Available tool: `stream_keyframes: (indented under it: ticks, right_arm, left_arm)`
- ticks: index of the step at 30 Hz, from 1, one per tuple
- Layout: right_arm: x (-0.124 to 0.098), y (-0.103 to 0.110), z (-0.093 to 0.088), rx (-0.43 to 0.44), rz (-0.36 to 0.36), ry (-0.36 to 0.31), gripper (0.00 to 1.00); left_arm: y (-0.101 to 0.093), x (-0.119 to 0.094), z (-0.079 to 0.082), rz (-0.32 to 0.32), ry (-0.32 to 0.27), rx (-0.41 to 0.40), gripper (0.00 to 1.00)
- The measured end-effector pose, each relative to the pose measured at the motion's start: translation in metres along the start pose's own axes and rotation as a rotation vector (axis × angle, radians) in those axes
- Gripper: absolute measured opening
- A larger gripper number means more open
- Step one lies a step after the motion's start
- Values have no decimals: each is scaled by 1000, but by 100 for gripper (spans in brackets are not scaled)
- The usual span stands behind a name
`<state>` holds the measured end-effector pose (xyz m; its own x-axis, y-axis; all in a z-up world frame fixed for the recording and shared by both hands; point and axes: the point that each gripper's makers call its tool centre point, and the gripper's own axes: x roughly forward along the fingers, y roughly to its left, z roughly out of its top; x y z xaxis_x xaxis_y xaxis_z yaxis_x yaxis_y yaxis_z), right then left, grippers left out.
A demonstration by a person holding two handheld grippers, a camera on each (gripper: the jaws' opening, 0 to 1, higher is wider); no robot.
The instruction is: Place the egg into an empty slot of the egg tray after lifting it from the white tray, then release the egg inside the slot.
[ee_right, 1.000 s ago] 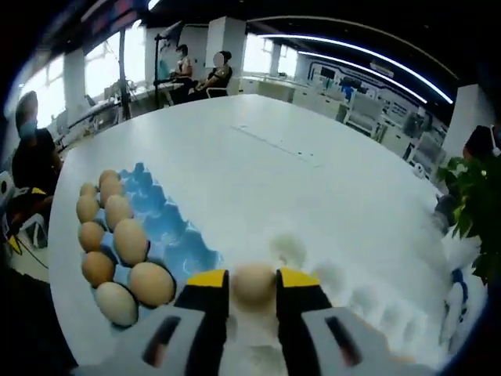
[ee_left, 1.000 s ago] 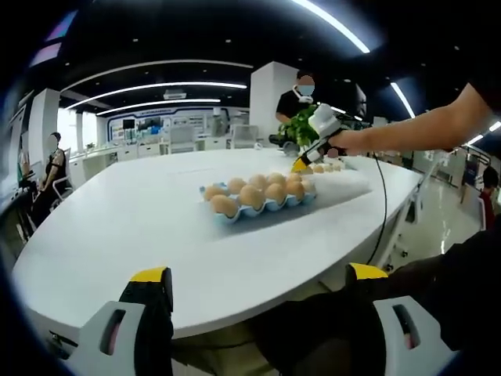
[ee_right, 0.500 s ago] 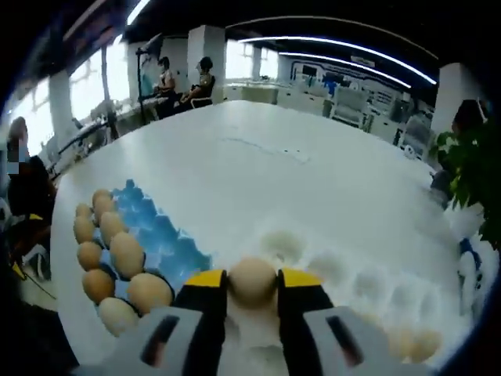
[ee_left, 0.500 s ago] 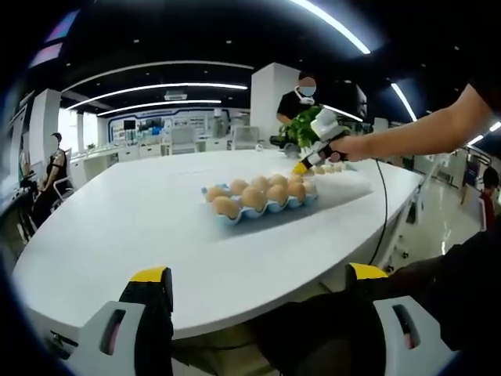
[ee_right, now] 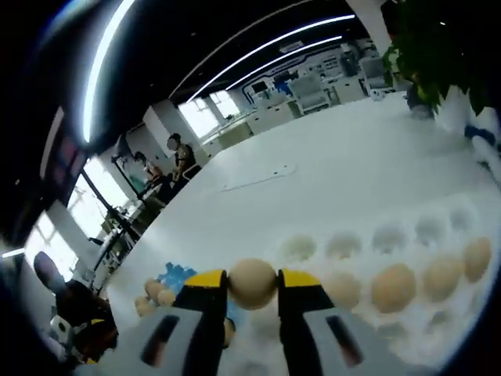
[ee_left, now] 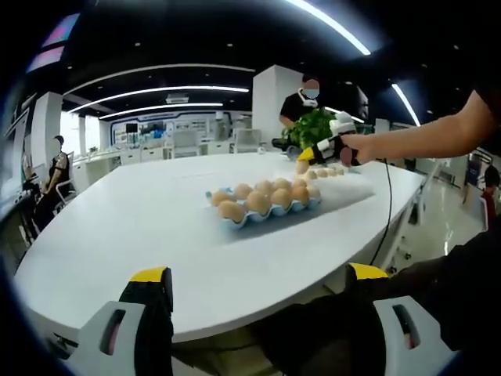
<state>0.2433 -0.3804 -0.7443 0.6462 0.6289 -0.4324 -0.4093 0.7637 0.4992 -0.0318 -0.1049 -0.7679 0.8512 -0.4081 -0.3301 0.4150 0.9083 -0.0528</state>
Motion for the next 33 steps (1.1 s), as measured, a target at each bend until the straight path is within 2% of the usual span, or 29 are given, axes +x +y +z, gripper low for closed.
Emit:
stream_keyframes:
  ticks: [4,9,16,19,21,25,29,33]
  right_arm:
    - [7,22,-7,55,54,9,25]
    - [24,58,-22,140,132,51,25]
    - [52,97,-35,154,187,97,25]
    - [62,105,-34,156,191,98,25]
    - [71,118,-37,173,211,105,25]
    - [86,140,-40,159,230,122,25]
    - [97,151,-40,156,234,133,25]
    - [110,168,-46,74,229,163,25]
  left_arm:
    - [0,-1,0,1,2,1,93]
    - [-1,-2,0,3,3,3,93]
    - [-3,-5,0,2,-1,5,93]
    - [-3,-7,0,5,-6,0,93]
    - [-2,-8,-1,9,-4,0,93]
    - [2,-12,0,17,-6,-4,93]
    - [5,-14,-1,26,-5,-11,93]
    - [7,-16,-1,32,-5,-13,93]
